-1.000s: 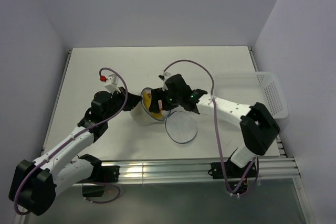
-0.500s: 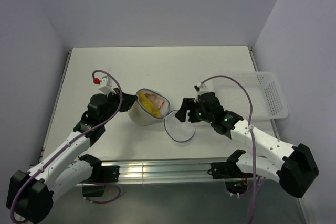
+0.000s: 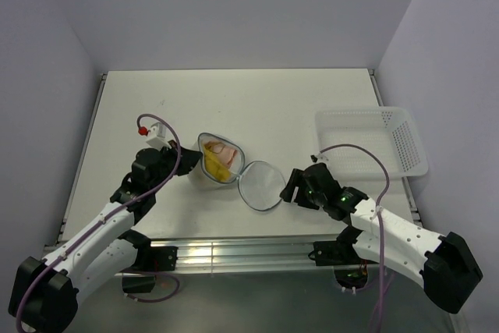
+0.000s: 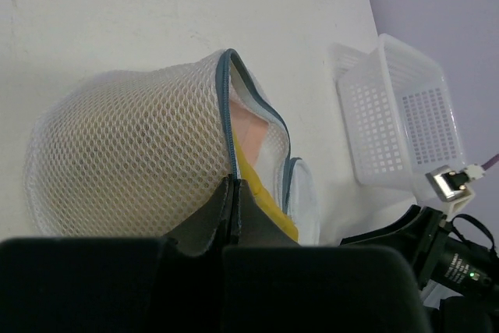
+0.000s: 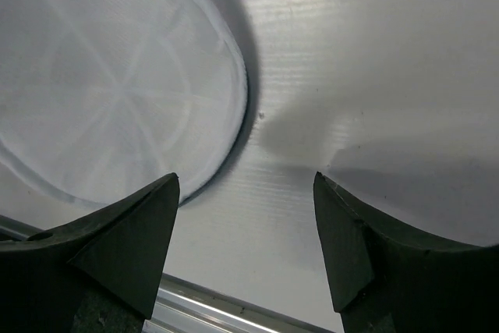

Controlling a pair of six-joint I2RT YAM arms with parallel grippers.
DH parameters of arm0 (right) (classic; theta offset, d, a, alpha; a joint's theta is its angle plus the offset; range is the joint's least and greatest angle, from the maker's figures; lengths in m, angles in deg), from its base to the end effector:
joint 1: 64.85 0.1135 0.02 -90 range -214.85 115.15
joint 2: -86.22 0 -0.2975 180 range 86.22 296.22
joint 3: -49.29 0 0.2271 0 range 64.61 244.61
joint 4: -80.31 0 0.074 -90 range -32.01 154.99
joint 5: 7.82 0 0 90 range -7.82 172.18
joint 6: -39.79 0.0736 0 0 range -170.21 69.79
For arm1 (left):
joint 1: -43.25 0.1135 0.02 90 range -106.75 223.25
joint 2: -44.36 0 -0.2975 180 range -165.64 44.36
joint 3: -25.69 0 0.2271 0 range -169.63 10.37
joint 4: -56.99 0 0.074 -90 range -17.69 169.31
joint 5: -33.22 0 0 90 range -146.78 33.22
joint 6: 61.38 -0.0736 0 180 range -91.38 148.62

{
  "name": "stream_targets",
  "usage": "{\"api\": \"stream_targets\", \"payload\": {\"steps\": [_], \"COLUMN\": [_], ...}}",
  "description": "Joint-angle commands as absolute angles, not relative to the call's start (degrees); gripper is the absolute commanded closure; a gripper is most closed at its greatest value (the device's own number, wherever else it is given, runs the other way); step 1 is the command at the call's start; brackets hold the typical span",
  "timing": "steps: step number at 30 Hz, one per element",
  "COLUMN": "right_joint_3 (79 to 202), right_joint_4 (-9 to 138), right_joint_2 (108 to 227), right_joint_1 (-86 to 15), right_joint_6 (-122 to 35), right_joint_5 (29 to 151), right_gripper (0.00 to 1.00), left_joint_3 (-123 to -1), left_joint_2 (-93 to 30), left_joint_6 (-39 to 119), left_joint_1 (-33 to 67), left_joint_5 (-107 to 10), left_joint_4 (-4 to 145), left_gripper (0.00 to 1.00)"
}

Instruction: Place the bra in the laundry bag and zip it closed

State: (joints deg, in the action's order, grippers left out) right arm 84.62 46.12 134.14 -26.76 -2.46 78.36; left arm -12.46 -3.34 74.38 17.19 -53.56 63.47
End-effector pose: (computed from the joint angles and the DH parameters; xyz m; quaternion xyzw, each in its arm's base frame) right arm 0.1158 0.0845 0.1774 0.0905 0.9249 0.2280 0.2906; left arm 0.1648 -0.0852 0.2551 -0.1199 0.7896 -0.3709 0.4739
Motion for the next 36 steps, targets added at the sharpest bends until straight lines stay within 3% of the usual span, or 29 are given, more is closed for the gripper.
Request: {"api": "stream_targets", "payload": {"steps": [1, 6, 11, 18, 21, 22, 25, 30, 34, 36], "right_joint_3": [82.8, 80.7, 81.6, 83.8, 83.9, 83.8, 84.0, 89.6, 106.0, 109.6], "right_joint_4": [51.6, 59.4, 63.0, 61.7, 63.1, 63.8, 64.1, 56.0, 43.1, 41.6], "right_joint_2": [135.7, 140.3, 144.1, 147.8, 149.8, 150.3, 149.9, 137.5, 126.8, 122.6], "right_joint_1": [-26.9, -27.0, -26.9, -27.3, -27.4, -27.4, -27.4, -27.3, -26.4, -25.2], "right_joint_6": [2.4, 4.8, 5.1, 2.7, 2.5, 2.5, 2.0, -4.3, -11.9, -14.7], "right_joint_5": [80.3, 81.8, 81.7, 78.8, 79.7, 79.9, 79.3, 71.4, 66.5, 64.8], "right_gripper": [0.24, 0.30, 0.48, 0.64, 0.76, 0.85, 1.00, 1.00, 1.00, 1.00], "left_joint_3": [-12.8, -12.0, -12.1, -12.6, -12.8, -12.8, -13.1, -14.8, -22.0, -25.6], "left_joint_2": [-2.3, -2.3, -1.7, -1.0, -1.6, -2.0, -2.4, -3.5, -2.2, 0.7], "left_joint_6": [74.8, 75.2, 74.9, 74.4, 74.4, 74.3, 74.2, 74.9, 76.5, 73.6], "left_joint_1": [17.1, 17.0, 17.0, 17.0, 17.1, 17.0, 17.0, 17.1, 16.7, 15.9], "left_joint_5": [-52.1, -51.2, -51.2, -51.6, -51.2, -51.1, -50.7, -48.5, -42.5, -45.6], "left_joint_4": [60.3, 59.3, 60.4, 61.3, 61.2, 61.0, 61.1, 59.5, 61.2, 66.3], "left_gripper": [1.00, 1.00, 1.00, 1.00, 1.00, 1.00, 1.00, 1.00, 1.00, 1.00]}}
